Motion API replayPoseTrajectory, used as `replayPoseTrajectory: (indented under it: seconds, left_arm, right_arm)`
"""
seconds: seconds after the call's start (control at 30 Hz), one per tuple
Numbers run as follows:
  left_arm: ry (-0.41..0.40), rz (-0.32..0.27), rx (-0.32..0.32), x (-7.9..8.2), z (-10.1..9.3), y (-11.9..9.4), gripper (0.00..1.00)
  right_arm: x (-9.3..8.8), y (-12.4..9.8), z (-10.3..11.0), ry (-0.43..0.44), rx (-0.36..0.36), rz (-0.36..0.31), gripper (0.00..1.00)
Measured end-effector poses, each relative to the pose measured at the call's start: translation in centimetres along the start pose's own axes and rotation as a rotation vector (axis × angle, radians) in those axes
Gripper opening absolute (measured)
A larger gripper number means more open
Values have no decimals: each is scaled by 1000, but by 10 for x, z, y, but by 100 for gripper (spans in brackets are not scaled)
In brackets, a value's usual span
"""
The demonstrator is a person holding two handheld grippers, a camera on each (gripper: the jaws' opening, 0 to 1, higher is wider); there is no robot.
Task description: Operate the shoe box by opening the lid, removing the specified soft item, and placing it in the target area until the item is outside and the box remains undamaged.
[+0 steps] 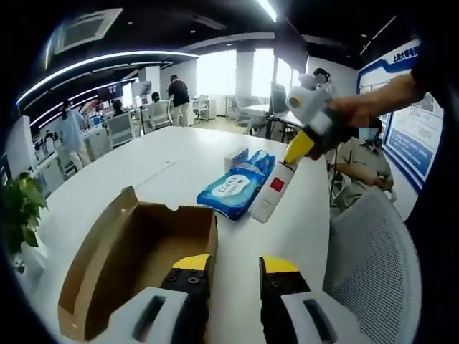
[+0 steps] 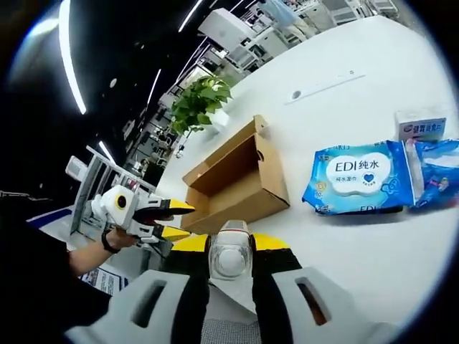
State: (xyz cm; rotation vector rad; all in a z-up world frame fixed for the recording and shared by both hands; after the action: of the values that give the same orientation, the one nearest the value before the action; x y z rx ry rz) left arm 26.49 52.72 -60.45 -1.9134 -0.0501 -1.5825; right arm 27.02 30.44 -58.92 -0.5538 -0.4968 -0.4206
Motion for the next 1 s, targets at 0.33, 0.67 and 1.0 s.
replayPoseTrajectory:
  seconds: [0.33, 0.67, 1.0]
  left_arm:
    - [-70, -14, 43, -7, 3, -7, 26]
    - [-156, -50, 97, -14, 8, -15, 26]
    - [-189, -56, 142, -22, 8, -20, 26]
  right_arm:
    - [6, -3, -8, -16, -10, 2, 19]
    - [33, -17, -29, -239, -58, 92, 19]
    - [80, -17, -54, -679, -111, 334, 19]
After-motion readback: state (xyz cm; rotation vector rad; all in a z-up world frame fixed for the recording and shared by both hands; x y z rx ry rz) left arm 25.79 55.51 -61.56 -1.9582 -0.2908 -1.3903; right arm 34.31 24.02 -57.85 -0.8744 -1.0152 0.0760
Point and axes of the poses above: the point that each gripper's makers call its tool centre point, and the gripper's own axes: y roughly forward along the fingers, z roughly to its left, x roughly out of its top, the point moved 6 cm from there along -y, roughly backward along the fingers, and after that the axes turned 9 degrees about -z, right-handed, at the moved point
